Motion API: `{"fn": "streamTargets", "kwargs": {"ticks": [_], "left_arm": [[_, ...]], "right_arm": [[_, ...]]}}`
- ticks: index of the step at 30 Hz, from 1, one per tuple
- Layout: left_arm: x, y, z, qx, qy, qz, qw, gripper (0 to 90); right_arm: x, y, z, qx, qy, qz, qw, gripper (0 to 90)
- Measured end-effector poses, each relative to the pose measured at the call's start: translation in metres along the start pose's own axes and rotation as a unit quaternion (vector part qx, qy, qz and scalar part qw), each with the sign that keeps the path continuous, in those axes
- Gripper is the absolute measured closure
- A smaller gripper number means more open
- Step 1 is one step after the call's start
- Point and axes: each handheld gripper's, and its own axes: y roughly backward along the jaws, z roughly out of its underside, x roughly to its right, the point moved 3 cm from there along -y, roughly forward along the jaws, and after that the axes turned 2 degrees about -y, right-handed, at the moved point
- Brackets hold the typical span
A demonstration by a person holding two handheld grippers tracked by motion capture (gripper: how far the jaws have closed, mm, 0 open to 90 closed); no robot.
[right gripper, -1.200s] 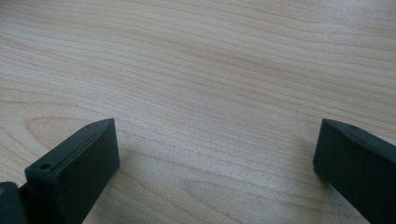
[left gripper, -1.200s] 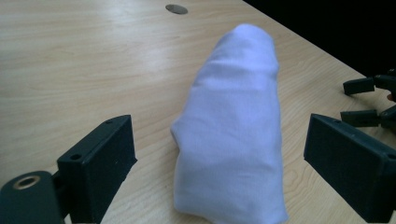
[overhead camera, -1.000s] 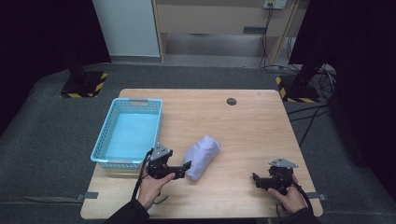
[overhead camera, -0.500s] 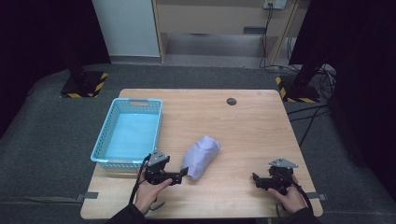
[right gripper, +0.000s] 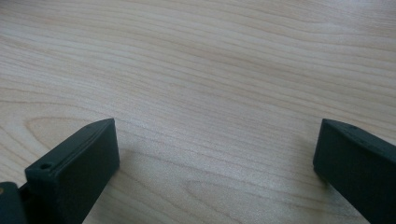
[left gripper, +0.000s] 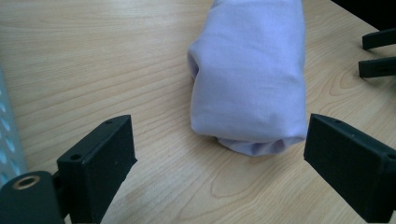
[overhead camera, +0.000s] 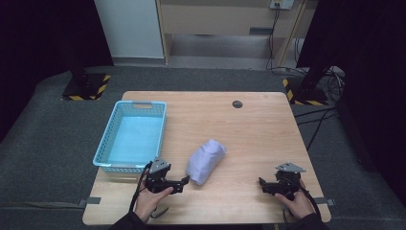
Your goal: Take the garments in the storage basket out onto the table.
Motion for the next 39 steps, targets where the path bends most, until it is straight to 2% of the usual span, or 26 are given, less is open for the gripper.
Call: {"fn": "streamTargets", "kwargs": {"ticks": [12, 22, 39], "left_arm": [[-0.003, 0.01, 0.008, -0.007, 0.009, 0.001, 0.9999, 7.2], [-0.011, 0.015, 0.015, -0.03, 0.018, -0.013, 0.9993, 6.6], [-0.022, 0.025, 0.023, -0.042, 0.028, -0.024, 0.9984, 6.6]], "right_arm": [[0.0, 0.0, 0.0, 0.0, 0.0, 0.0, 1.0, 0.5], [0.0, 0.0, 0.0, 0.0, 0.0, 0.0, 1.0, 0.5], [0.0, 0.0, 0.0, 0.0, 0.0, 0.0, 1.0, 0.5]]}}
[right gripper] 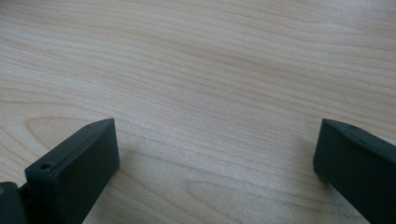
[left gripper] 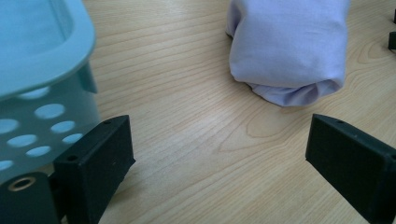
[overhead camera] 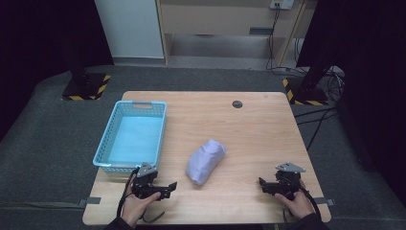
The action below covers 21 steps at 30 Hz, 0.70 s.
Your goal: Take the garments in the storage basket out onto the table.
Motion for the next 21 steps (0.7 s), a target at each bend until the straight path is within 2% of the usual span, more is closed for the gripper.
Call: {"fn": "streamTargets", "kwargs": {"ticks": [21], "left_arm": [[-0.013, 0.008, 0.007, -0.016, 0.01, -0.016, 0.9997, 6.7]], "right_arm": [[0.0, 0.0, 0.0, 0.0, 0.0, 0.0, 1.0, 0.5]]}}
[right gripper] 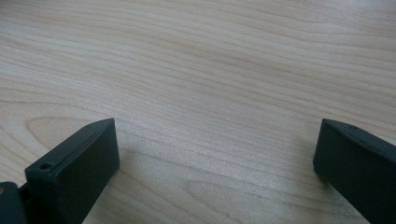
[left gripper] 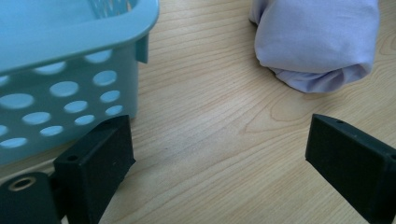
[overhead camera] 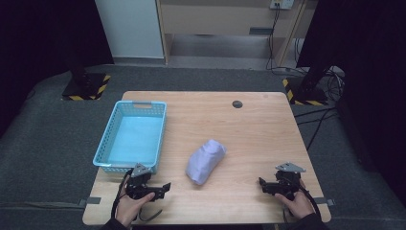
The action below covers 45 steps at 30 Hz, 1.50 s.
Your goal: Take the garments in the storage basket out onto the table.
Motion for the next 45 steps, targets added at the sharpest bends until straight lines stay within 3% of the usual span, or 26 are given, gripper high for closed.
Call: {"fn": "streamTargets", "kwargs": {"ticks": [10, 27, 45], "left_arm": [[-0.006, 0.001, 0.003, -0.008, 0.006, -0.012, 0.9999, 7.0], [-0.016, 0.008, 0.006, -0.01, -0.004, -0.036, 0.9993, 7.0], [-0.032, 0.018, 0.012, -0.011, 0.008, -0.05, 0.9987, 7.0]], "right_arm": [[0.0, 0.0, 0.0, 0.0, 0.0, 0.0, 1.0, 0.6], [0.0, 0.0, 0.0, 0.0, 0.0, 0.0, 1.0, 0.5], [0.0, 0.0, 0.0, 0.0, 0.0, 0.0, 1.0, 0.5]]}}
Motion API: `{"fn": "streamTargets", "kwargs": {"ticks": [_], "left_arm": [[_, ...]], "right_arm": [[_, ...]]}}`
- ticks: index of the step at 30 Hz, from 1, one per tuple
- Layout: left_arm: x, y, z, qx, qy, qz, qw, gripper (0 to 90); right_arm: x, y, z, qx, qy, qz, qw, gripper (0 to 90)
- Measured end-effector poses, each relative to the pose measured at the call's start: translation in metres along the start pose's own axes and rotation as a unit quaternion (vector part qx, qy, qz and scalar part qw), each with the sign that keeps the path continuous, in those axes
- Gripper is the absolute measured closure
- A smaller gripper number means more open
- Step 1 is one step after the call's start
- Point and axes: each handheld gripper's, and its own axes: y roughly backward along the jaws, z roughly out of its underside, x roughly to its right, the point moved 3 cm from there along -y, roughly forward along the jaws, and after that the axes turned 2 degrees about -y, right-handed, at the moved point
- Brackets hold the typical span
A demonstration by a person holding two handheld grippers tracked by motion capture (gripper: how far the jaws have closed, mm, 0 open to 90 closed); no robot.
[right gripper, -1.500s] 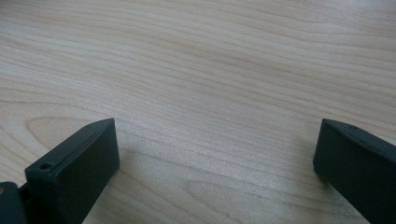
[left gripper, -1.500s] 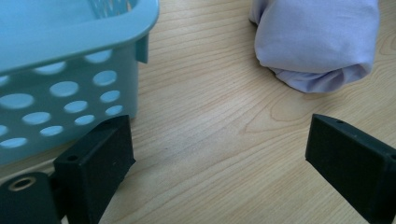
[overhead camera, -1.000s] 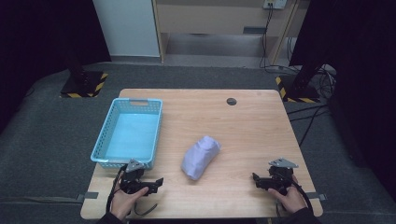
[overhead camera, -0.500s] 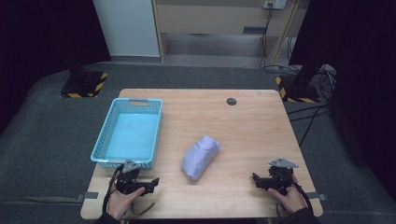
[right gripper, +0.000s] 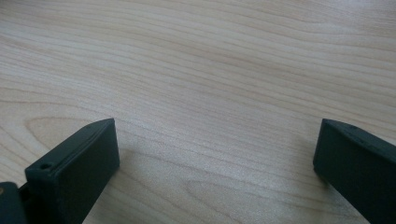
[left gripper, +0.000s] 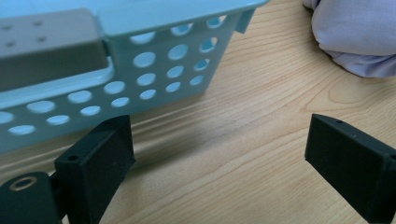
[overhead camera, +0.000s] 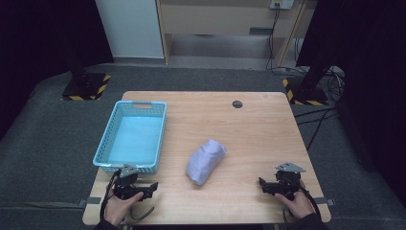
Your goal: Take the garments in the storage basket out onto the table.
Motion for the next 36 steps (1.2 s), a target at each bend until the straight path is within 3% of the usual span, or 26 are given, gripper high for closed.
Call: {"fn": "streamTargets", "kwargs": {"ticks": [18, 36], "left_arm": [[-0.011, 0.008, 0.003, 0.006, 0.013, -0.012, 0.9998, 7.0], [-0.014, 0.007, 0.008, -0.005, 0.019, -0.014, 0.9997, 6.9]], "right_arm": [[0.0, 0.0, 0.0, 0.0, 0.0, 0.0, 1.0, 0.5], [0.0, 0.0, 0.0, 0.0, 0.0, 0.0, 1.0, 0.5]]}}
